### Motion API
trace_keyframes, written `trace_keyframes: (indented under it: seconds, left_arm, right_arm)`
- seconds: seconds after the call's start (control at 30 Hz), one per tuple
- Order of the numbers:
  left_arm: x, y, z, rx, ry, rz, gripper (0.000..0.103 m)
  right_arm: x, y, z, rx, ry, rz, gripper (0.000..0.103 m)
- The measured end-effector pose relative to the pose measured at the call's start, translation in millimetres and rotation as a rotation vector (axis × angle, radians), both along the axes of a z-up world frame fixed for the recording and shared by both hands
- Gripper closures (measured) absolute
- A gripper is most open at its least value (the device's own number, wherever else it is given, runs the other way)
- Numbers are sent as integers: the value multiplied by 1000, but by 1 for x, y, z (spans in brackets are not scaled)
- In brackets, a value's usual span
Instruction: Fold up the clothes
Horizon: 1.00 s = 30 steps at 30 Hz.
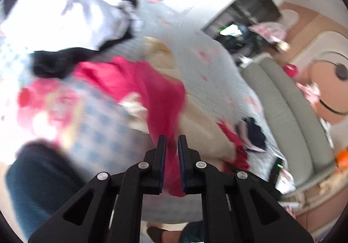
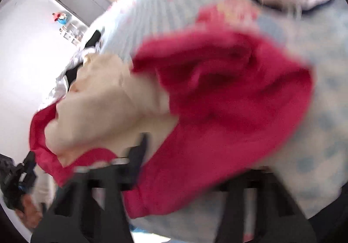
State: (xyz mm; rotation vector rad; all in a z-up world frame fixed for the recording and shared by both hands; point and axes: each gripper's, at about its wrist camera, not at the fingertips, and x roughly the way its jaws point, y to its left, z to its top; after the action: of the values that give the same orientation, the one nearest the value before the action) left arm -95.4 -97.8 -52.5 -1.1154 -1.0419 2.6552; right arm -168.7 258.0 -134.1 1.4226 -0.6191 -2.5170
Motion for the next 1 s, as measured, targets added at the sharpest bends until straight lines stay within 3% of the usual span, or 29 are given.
trace_keyframes:
  seconds: [0.07,0.13,0.17,0.2,0.27,0.33,0.43,0.5,0.53,0.6,0.63,0.67,0.73,0.83,0.93,0.97,1.0]
  left_arm:
    - [-3,-10,-10,26,-51,1,91]
    - [-8,-18,-19,46,-97,-1,84]
    - [-13,-16,-21,35,-103,-10,66]
    - [-18,-13,-23,23,-109,-20,39]
    - [-29,-7,-27,0,-120,-39,30]
    - [-41,-1,-32,-31,-137,-62,30]
    - [-71,14,-40,-177,-228,-128,35]
    - [-80,19,-34,-259,-241,-102,77]
    - [-82,20,-29,-287,-238,-85,82]
    - [-77,7,-10,-243,-164,-18,89]
    - [-71,-1,1,-225,-129,19,89]
    - [-63,-9,11,-209,-98,59,91]
    - [-46,-22,24,-185,-59,128,92]
    - [-29,-35,21,-143,-54,175,92]
    - [-45,-29,-11,-94,-149,70,90]
    - [-52,-24,-24,-78,-186,39,78]
    - [-60,-22,-38,-62,-212,11,54]
  right_arm:
    - [0,13,3,59,-14,-34,83]
    - [-1,26,7,119,-28,-67,83]
    - [-1,33,8,131,-36,-77,83]
    - [-1,39,7,98,-49,-70,82]
    - [1,45,3,10,-74,-48,59]
    - [2,39,-1,-61,-78,-16,48]
    - [-12,20,-6,-65,-81,33,33]
    - [-25,3,-11,-28,-64,61,24]
    - [-31,-6,-13,-3,-59,73,23]
    - [-41,-17,-19,78,-62,84,44]
    - [-41,-15,-17,113,-61,74,66]
    - [-44,-13,-11,111,-51,63,80]
    - [-43,-5,2,47,-20,50,87]
    - [-41,3,-4,23,-61,35,86]
    - [-38,10,-10,-1,-103,21,61]
    - [-39,11,-15,-18,-115,15,51]
    - [-43,11,-24,-55,-125,9,46]
